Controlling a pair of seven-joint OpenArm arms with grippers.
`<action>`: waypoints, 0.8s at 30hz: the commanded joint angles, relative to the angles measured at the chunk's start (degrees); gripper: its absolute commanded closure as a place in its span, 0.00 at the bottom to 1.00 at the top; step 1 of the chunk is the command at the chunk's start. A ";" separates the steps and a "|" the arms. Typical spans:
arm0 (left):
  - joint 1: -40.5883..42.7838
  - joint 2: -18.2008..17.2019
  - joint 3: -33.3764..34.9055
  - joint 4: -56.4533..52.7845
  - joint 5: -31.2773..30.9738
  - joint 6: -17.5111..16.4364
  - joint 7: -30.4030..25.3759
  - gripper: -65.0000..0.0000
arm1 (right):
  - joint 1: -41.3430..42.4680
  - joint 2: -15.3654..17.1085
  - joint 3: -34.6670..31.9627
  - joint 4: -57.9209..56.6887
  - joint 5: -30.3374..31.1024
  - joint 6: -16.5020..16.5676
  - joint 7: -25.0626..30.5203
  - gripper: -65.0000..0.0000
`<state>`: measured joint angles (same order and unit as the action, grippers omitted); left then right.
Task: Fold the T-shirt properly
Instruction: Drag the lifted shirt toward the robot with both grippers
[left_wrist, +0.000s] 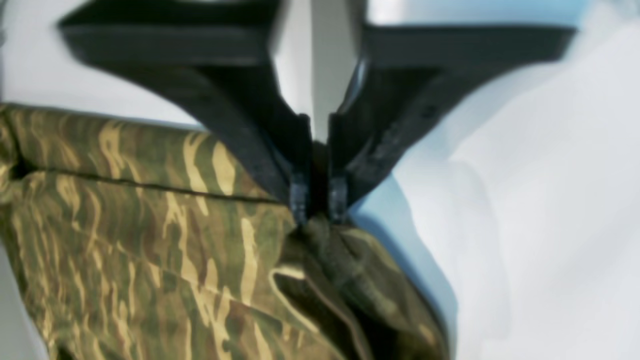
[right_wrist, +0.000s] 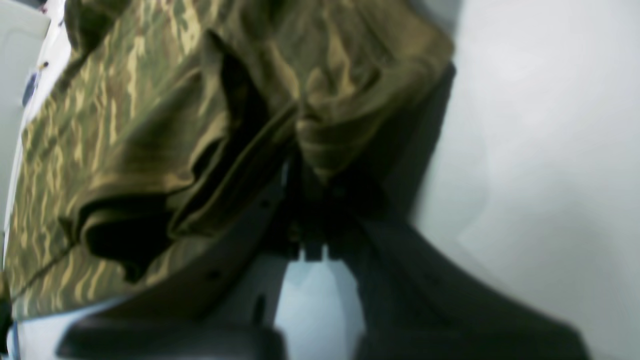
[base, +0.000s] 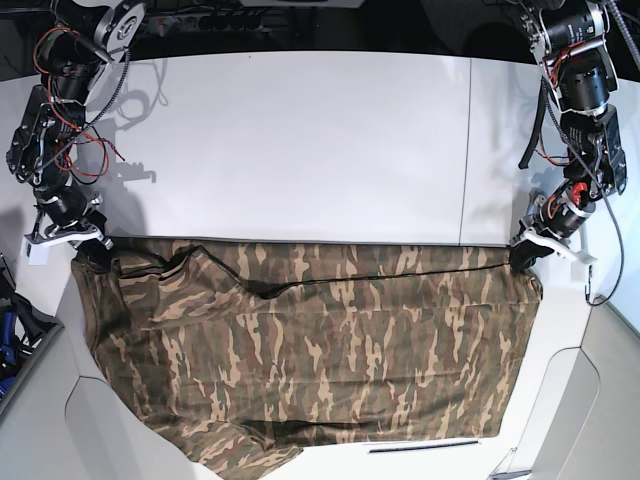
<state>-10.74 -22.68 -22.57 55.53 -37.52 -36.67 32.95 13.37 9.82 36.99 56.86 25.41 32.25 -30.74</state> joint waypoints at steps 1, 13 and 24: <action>-1.81 -0.90 -0.15 0.76 -0.87 -0.44 0.66 1.00 | 1.09 0.81 0.00 0.59 0.33 1.22 0.28 1.00; -0.26 -5.57 -0.17 5.95 -10.97 -3.33 11.28 1.00 | -1.38 3.48 0.02 11.61 7.52 1.46 -11.52 1.00; 16.31 -6.05 -4.79 22.03 -18.12 -3.33 14.12 1.00 | -13.31 4.61 0.17 21.88 14.60 1.46 -17.31 1.00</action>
<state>6.17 -27.46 -26.89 76.66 -54.61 -39.31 47.99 -0.30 13.47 36.86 77.84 38.92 33.08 -48.53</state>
